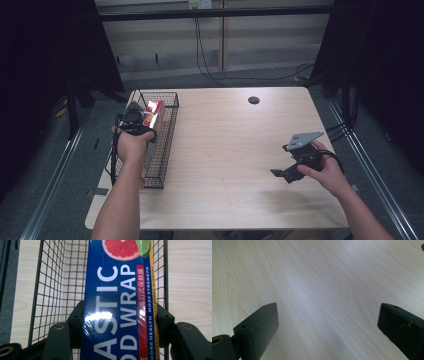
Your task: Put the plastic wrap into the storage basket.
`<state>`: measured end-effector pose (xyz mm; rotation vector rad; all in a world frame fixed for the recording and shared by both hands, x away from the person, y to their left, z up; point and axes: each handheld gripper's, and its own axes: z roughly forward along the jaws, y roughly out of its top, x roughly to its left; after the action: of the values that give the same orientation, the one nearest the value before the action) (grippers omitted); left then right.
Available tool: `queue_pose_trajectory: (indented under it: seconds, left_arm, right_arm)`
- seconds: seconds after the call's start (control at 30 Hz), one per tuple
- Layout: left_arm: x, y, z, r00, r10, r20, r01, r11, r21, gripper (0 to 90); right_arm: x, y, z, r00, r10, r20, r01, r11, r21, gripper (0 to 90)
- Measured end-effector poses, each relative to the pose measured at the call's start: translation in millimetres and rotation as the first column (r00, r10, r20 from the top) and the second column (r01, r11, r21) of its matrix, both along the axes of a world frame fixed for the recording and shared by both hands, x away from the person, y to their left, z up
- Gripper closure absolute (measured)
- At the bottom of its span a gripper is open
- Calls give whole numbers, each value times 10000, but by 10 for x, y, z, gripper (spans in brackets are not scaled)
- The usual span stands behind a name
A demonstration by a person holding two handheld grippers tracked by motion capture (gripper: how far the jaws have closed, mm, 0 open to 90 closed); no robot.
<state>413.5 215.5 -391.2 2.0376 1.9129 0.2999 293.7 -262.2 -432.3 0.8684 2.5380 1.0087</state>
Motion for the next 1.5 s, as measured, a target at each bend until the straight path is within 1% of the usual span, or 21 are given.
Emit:
queue_pose_trajectory:
  seconds: [0.1,0.13,0.27,0.33,0.37,0.4,0.53,0.63,0.73,0.9,0.93,1.0,1.03,1.17,1.23,1.27,1.3,1.37,1.4,1.43,1.5]
  left_arm:
    - [20,8,-29,10000,56,-31,-56,10000,41,425]
    - [25,10,-36,9999,59,-112,-59,10000,-3,424]
    - [55,28,-66,9998,121,-134,-120,9999,61,423]
    - [67,21,-86,9994,240,-238,-239,9997,30,422]
    - [75,31,-95,9996,131,-257,-129,9999,100,422]
    - [77,28,-100,9992,197,-339,-195,9998,56,422]
    - [91,31,-108,9988,308,-390,-305,9995,73,419]
    - [101,33,-128,9973,401,-607,-396,9992,109,416]
    - [110,48,-135,9974,362,-630,-351,9992,185,413]
    - [105,46,-137,9968,395,-691,-387,9992,137,406]
    - [103,52,-133,9972,348,-661,-341,9993,126,403]
    - [100,71,-102,9990,257,-352,-256,9997,32,394]
    - [95,67,-78,9991,334,-266,-334,9994,-5,378]
    - [72,75,-6,9997,240,-22,-240,9997,-43,343]
    - [55,70,20,9999,168,21,-168,9998,-148,334]
    - [43,60,34,9996,266,90,-263,9992,-288,328]
    - [36,63,48,9997,184,147,-180,9994,-304,316]
    - [22,61,84,9997,103,226,-97,9995,-290,301]
    - [14,53,102,9992,174,346,-162,9993,-349,292]
    - [6,58,127,9991,96,418,-81,9993,-359,282]
    - [-16,51,174,9984,12,572,18,9986,-519,276]
  right_arm:
    - [3,-2,-3,10000,-20,-15,20,10000,7,31]
    - [4,-7,-2,10000,-37,-10,37,10000,-14,30]
    - [7,-21,-4,10000,-67,-6,67,10000,15,31]
    - [8,-22,-4,10000,-79,0,79,10000,10,30]
    - [7,-22,-4,10000,-78,0,78,10000,14,31]
    - [6,-22,-3,10000,-78,2,78,10000,14,31]
    - [6,-21,0,10000,-82,5,82,10000,41,30]
    - [3,-19,-1,10000,-74,-13,74,10000,15,31]
    - [4,-21,1,10000,-79,-6,79,10000,25,31]
    - [6,-22,6,10000,-85,15,85,9999,84,31]
    - [7,-21,4,10000,-85,24,85,9999,74,31]
    - [5,-17,1,10000,-70,9,70,10000,47,31]
    - [4,-18,3,10000,-8,44,8,10000,25,31]
    - [4,-17,9,10000,11,47,-11,10000,71,31]
    - [0,-11,2,10000,47,71,-47,9999,91,31]
    - [-6,-6,3,10000,8,47,-8,10000,78,31]
    - [-11,-6,10,10000,4,54,-4,10000,-15,30]
    - [-14,-3,15,10000,-9,72,9,10000,48,31]
    - [-13,-3,20,10000,-15,63,14,10000,14,30]
    - [-13,1,19,10000,-51,70,51,10000,72,31]
    - [-8,9,27,10000,-44,64,44,10000,38,31]
